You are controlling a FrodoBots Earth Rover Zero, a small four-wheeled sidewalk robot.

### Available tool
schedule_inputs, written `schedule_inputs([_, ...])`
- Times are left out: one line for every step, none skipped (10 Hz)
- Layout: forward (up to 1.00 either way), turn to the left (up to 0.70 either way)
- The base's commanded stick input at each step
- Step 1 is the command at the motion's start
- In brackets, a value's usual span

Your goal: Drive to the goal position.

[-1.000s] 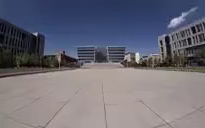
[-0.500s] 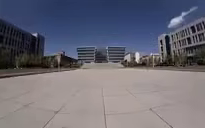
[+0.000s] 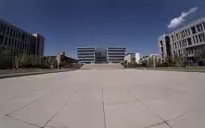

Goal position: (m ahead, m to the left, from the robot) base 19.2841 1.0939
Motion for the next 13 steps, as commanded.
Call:
schedule_inputs([0.70,0.01])
schedule_inputs([0.70,0.01])
schedule_inputs([0.70,0.01])
schedule_inputs([0.70,0.01])
schedule_inputs([0.70,0.01])
schedule_inputs([0.70,0.01])
schedule_inputs([0.70,0.01])
schedule_inputs([0.70,0.01])
schedule_inputs([0.70,0.01])
schedule_inputs([0.70,0.01])
schedule_inputs([0.70,0.01])
schedule_inputs([0.70,0.01])
schedule_inputs([0.70,0.01])
